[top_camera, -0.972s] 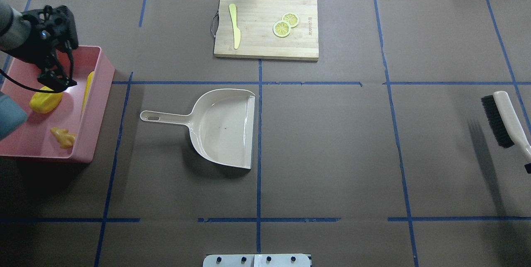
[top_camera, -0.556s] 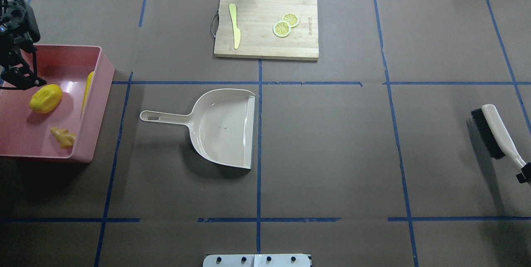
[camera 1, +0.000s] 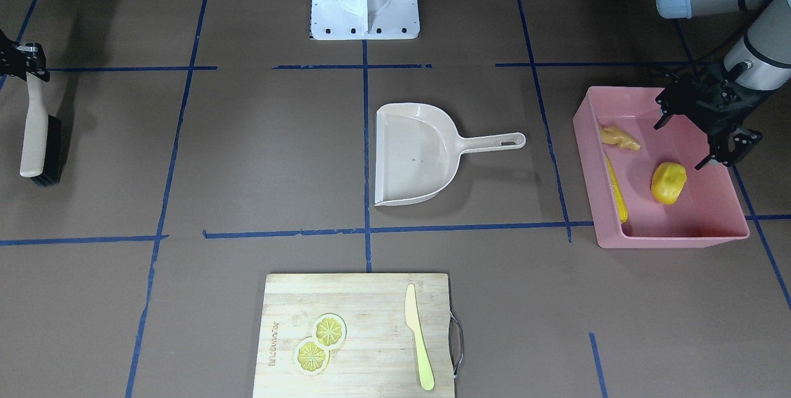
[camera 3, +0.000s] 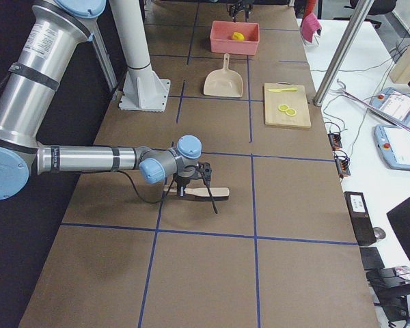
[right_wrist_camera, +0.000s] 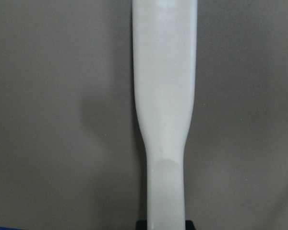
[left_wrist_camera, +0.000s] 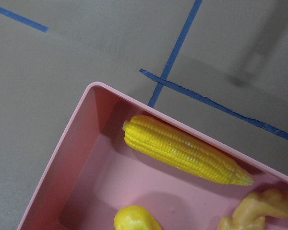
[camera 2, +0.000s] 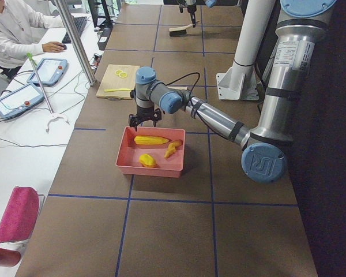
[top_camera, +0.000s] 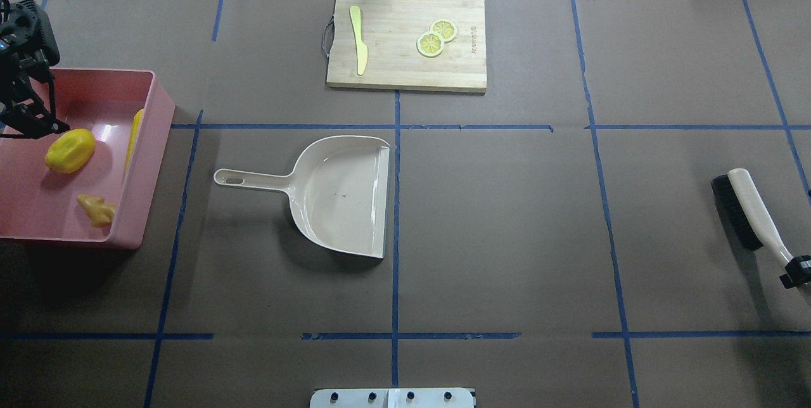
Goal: Sweep and dump trash into bin
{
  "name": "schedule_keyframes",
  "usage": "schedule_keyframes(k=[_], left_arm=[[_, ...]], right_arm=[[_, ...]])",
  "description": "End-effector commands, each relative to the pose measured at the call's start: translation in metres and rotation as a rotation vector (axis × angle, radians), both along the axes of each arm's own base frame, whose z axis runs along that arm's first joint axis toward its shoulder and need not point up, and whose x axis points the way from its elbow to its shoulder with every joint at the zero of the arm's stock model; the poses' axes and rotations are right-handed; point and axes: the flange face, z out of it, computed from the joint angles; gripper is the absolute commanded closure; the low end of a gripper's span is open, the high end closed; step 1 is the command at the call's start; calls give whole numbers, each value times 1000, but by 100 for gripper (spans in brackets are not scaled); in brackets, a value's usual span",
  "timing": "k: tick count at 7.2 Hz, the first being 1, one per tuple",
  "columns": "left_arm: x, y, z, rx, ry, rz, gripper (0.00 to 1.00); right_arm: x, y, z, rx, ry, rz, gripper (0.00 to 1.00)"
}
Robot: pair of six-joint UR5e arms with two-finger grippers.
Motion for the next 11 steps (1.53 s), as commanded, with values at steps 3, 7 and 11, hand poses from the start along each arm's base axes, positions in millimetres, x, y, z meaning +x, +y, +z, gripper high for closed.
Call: schedule_keyframes(k=[3, 7, 11], left_arm=[[2, -4, 3, 2, -4, 4, 1], [-18, -9, 9, -12, -17, -35, 1], [-151, -24, 132, -289, -10, -256, 1]], right_arm=[[-4, -2, 4, -3, 0, -5, 46], [34, -15, -12, 81, -60, 97, 1], [124, -24, 9, 143, -104, 166, 1]])
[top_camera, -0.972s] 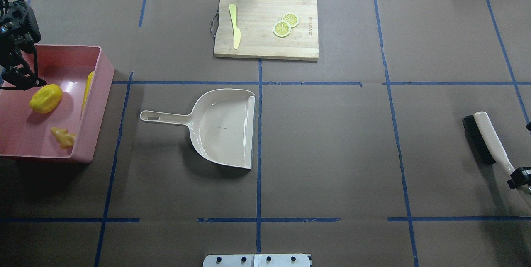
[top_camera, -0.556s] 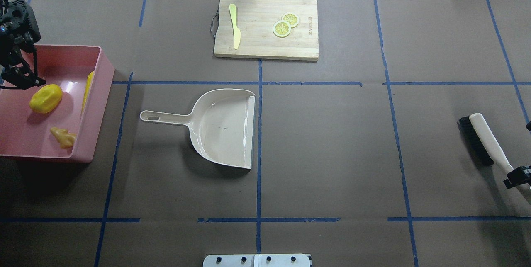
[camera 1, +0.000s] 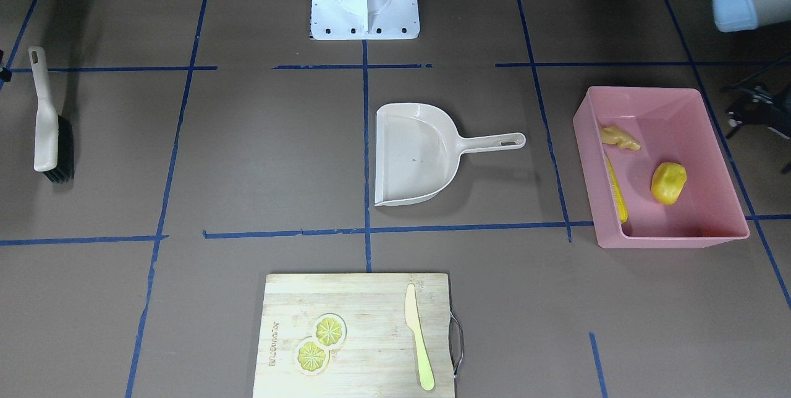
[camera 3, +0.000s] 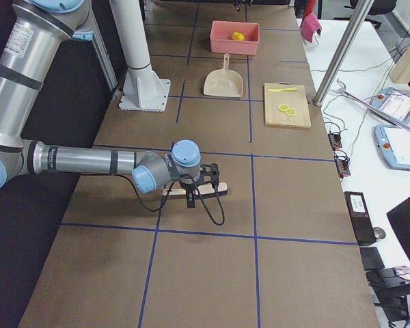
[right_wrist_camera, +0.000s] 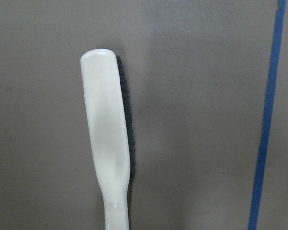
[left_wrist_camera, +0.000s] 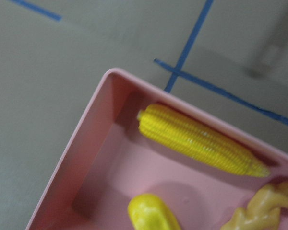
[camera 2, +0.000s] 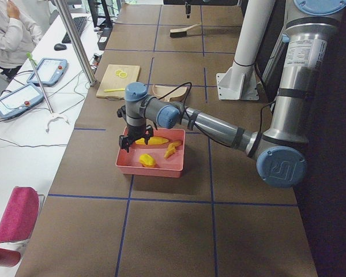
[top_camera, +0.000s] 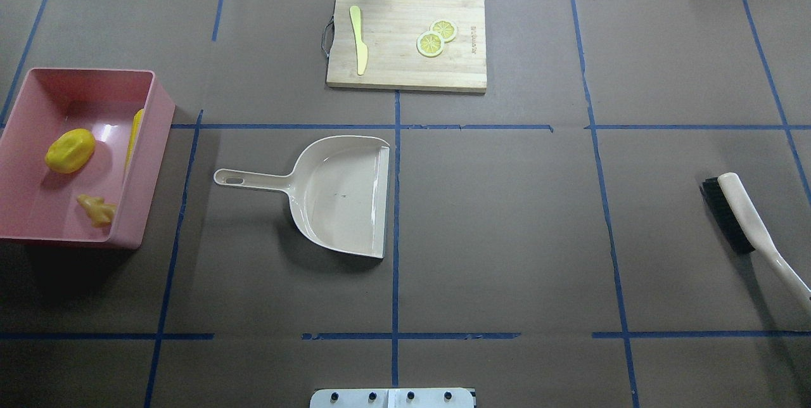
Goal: Sweep and dump trash into bin
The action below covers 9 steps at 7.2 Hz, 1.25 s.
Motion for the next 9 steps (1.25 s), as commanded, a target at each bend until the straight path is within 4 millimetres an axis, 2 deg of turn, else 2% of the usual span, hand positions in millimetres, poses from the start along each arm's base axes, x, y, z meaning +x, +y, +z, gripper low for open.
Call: schedule_keyframes(k=[1, 2, 3, 4, 5, 6, 7, 9], left_arm=[[-85, -3, 88, -224, 123, -144, 1], [-104, -3, 105, -296, 164, -201, 0], [-110, 0, 104, -418, 198, -291, 0], [-120, 3, 91, -509, 216, -385, 0], [-122, 5, 51, -602, 229, -504, 0], [-123, 23, 50, -617, 227, -529, 0], [-121, 44, 73, -610, 221, -527, 0], [-124, 42, 74, -541, 206, -538, 0]], right_arm=[[56, 2, 21, 24, 20, -2, 1], [82, 2, 29, 22, 35, -17, 1], [97, 0, 31, 18, 42, -22, 1], [102, -3, 32, 14, 54, -24, 1], [102, -7, 37, 6, 60, -23, 0], [103, -10, 37, 10, 60, -20, 1], [104, -11, 47, -7, 84, -15, 0], [104, -17, 51, -11, 85, -13, 1]])
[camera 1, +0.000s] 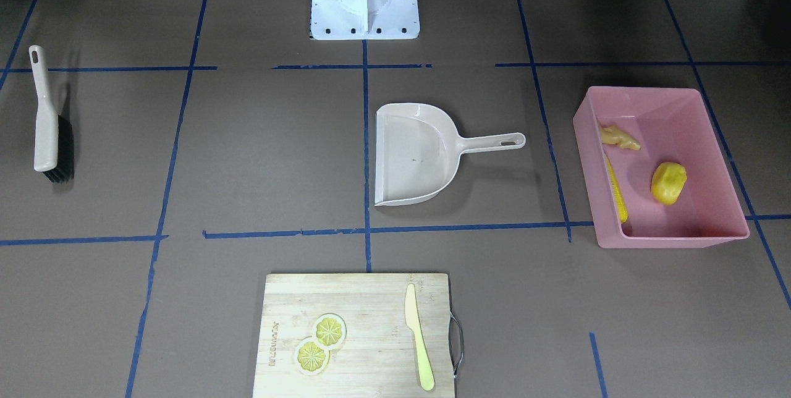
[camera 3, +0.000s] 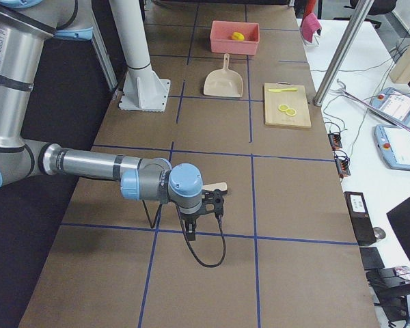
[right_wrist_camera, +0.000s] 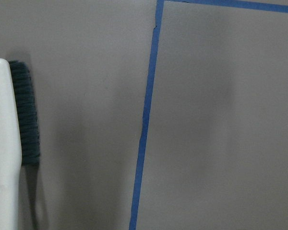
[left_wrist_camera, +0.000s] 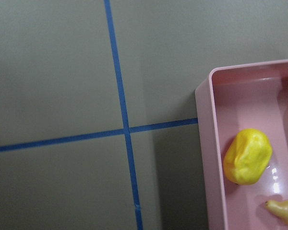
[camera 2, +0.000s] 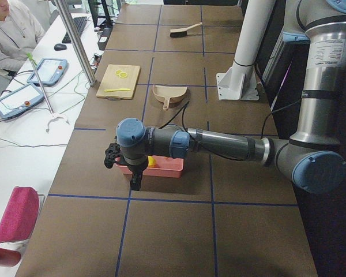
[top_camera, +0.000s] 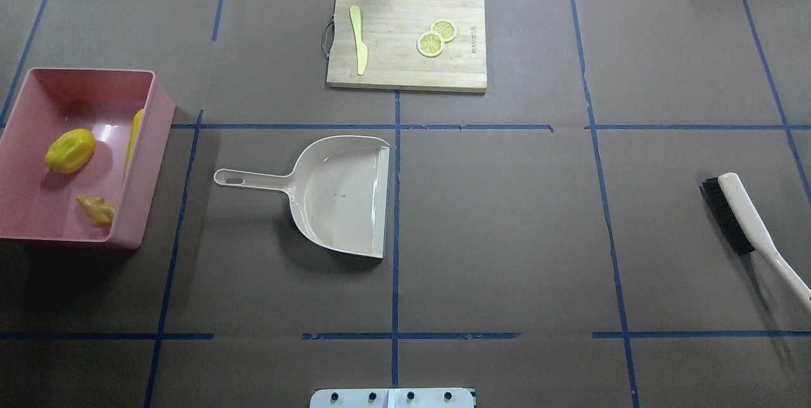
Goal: Sweep and dump trash into bin
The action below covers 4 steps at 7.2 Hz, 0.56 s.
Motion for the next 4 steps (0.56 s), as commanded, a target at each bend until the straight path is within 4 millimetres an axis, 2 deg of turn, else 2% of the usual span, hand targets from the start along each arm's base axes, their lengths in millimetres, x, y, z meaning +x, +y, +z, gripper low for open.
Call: schedule_keyframes(k=[1, 3, 4], left_arm=[[-2, 4, -10, 43, -16, -6, 0], [2, 6, -13, 62, -30, 14, 0], [7, 22, -6, 69, -34, 44, 0]], right_arm=[[0, -3, 2, -2, 3, 2, 1], [0, -10, -2, 11, 3, 1, 1], [1, -10, -4, 12, 1, 5, 1]])
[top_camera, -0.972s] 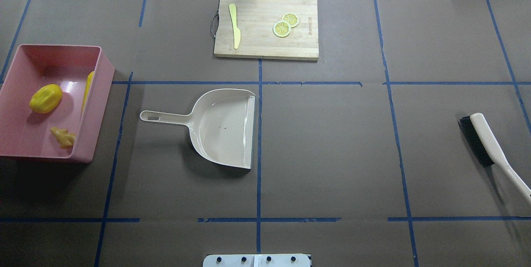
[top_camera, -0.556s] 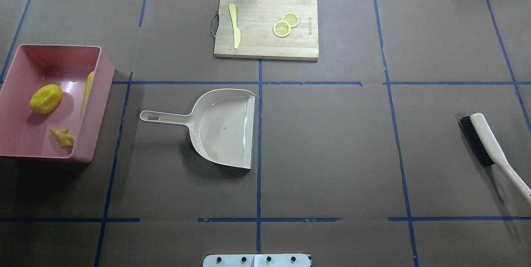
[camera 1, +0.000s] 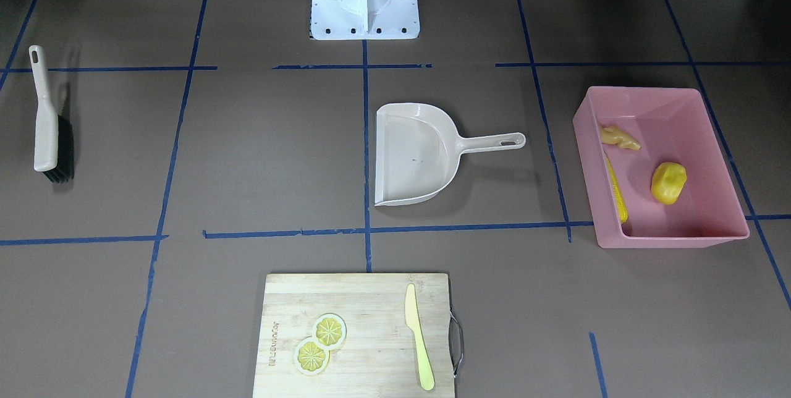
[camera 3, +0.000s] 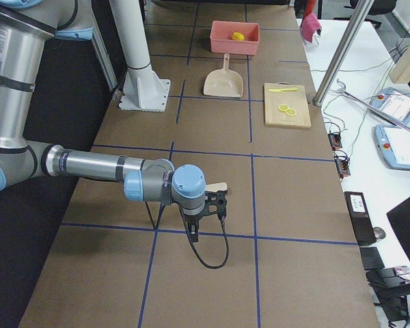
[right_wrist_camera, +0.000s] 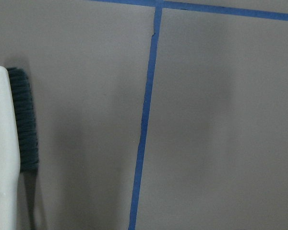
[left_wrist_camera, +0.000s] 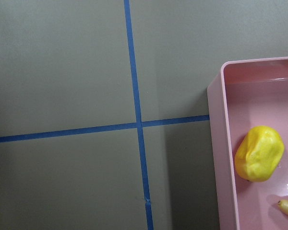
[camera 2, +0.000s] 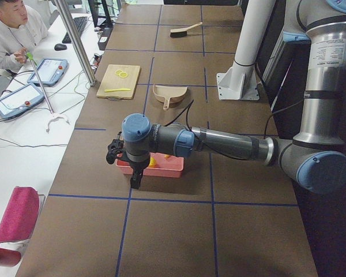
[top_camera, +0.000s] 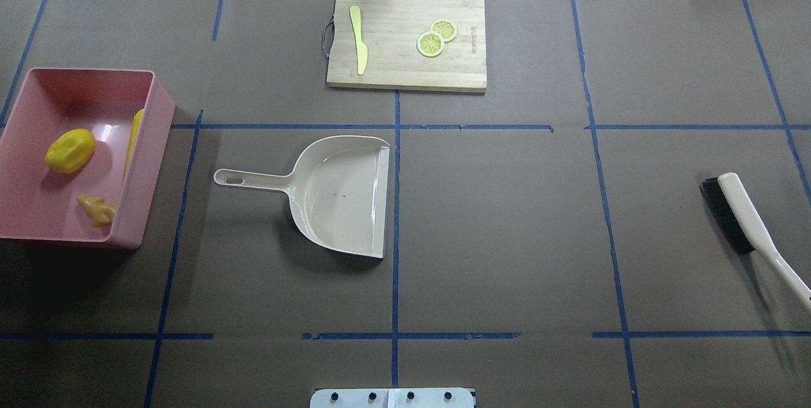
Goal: Sweep and dump trash into bin
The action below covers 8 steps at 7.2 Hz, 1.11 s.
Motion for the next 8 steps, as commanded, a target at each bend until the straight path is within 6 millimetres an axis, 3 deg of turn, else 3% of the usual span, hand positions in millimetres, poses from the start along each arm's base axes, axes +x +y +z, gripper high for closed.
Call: schedule_keyframes(k=[1, 3, 5, 8], left_arm=[[12, 11, 3, 18, -22, 45, 0], [4, 14, -10, 52, -97, 27, 0], [4, 27, 3, 47, -98, 28, 0], [6, 33, 3, 34, -87, 34, 0]], right_arm=[[0, -2, -1, 3, -1, 0, 0], [0, -5, -4, 13, -1, 2, 1], [0, -4, -4, 11, -2, 2, 1], [0, -4, -4, 10, -2, 2, 0]])
